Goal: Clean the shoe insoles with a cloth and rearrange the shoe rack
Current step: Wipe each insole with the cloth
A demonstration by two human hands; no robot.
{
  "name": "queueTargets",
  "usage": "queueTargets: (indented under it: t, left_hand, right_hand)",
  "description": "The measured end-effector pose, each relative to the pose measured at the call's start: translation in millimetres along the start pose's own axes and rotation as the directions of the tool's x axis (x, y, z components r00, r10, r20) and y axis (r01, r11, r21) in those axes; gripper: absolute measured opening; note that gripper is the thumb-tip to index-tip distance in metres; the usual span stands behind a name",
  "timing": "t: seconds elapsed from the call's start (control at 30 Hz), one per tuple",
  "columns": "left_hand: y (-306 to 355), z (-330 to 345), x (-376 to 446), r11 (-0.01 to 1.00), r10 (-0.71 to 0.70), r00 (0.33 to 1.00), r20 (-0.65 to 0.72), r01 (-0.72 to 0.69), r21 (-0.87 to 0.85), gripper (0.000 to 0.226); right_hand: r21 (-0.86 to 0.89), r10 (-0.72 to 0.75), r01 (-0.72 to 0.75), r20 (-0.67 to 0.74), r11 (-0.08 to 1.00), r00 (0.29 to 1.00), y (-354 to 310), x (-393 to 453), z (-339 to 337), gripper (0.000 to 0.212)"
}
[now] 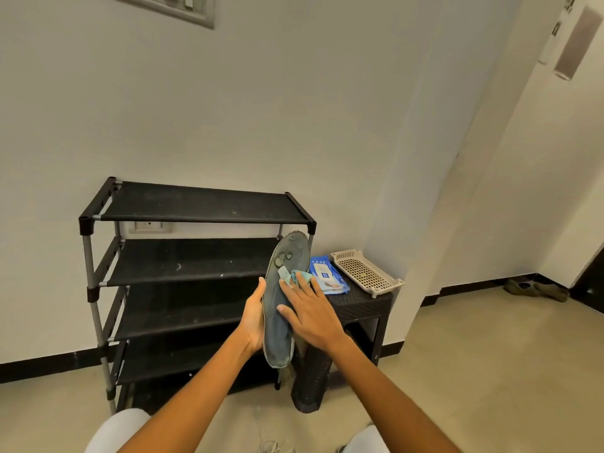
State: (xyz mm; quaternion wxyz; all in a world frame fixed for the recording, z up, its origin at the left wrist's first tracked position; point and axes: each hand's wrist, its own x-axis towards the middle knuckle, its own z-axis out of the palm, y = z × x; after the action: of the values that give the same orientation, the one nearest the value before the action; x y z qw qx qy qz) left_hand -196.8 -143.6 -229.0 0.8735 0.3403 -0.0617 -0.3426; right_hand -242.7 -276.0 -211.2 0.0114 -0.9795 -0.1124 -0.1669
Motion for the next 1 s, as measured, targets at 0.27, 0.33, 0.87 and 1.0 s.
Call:
queueTargets:
  t: [0.27,0.33,0.87,1.0]
  left_hand:
    - [5.2,0.9,6.9,0.998,-0.051,0.998,-0.031,0.05,-0.027,0.067]
    - [5.0,6.3,7.9,0.998,-0.045,0.998,-0.04,0.042,-0.054,0.064]
    - [-3.0,10.2,11.4,0.991,-0.013,0.998,0.062,0.021,-0.131,0.059]
    - [-9.3,21.9,13.5,0.998,0.0,0.999,0.043,0.003,-0.071,0.055]
  right_hand:
    - [0.142,-0.154,0.143,0.067,0.979,0.986,-3.5,-24.1,-5.5,0.062]
    - [0.187,-0.133,0.124,0.036,0.975,0.99,-6.2,-26.7,-4.4,0.063]
    - [0.079,-0.192,0.187,0.069,0.979,0.979,0.8,-22.4,0.4,0.068]
    - [0.05,0.021,-0.021,0.013,0.999,1.0,18.9,-5.8,-13.1,0.068]
